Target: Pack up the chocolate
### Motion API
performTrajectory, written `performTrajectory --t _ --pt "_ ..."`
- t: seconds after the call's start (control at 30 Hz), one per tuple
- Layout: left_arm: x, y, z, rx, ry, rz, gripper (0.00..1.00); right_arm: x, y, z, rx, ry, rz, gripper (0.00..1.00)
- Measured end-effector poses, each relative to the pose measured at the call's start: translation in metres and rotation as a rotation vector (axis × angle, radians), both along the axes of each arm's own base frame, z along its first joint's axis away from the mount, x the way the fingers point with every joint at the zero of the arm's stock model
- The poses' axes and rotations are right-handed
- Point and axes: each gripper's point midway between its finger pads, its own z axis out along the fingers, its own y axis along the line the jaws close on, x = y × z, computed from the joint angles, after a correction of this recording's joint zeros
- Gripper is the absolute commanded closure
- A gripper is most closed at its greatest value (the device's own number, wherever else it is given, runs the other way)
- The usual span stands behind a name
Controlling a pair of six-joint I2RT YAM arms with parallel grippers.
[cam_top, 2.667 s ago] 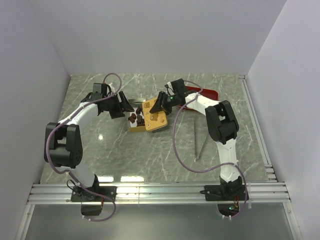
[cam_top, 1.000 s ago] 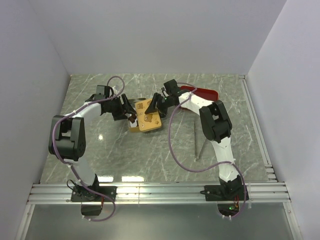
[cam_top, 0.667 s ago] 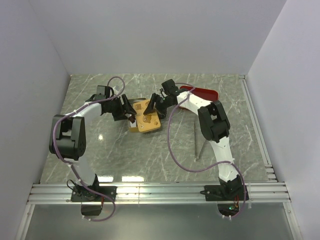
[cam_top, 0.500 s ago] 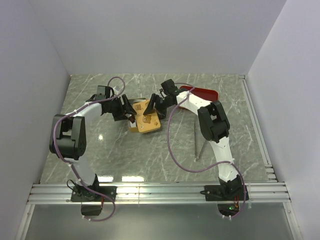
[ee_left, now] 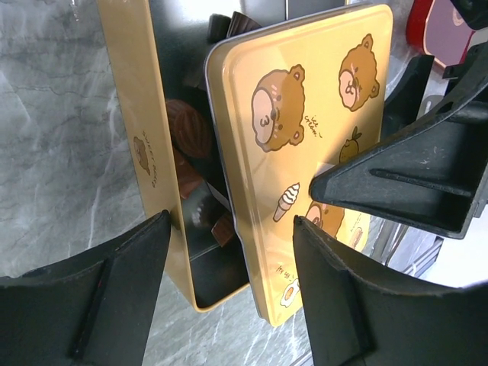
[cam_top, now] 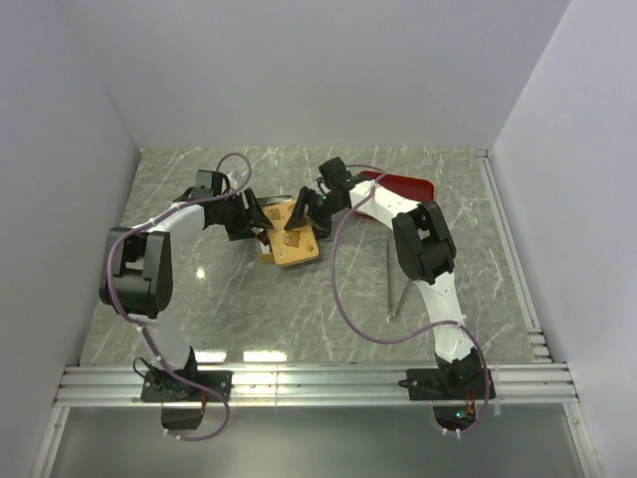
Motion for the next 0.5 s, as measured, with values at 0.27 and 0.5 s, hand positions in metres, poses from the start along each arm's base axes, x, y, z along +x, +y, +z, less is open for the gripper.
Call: performTrajectory --t 0.27,0.5 --pt "0.0006 0.0002 -0.0025 0.015 0.008 0.005 0.32 0.0001 0.0 0.0006 -0.002 -0.001 0.001 0.26" --pt "0.0001 -0.002 -0.0019 0.009 0.007 -0.001 0.33 -0.003 0.0035 0.0043 -0.017 0.0 0.008 0.26"
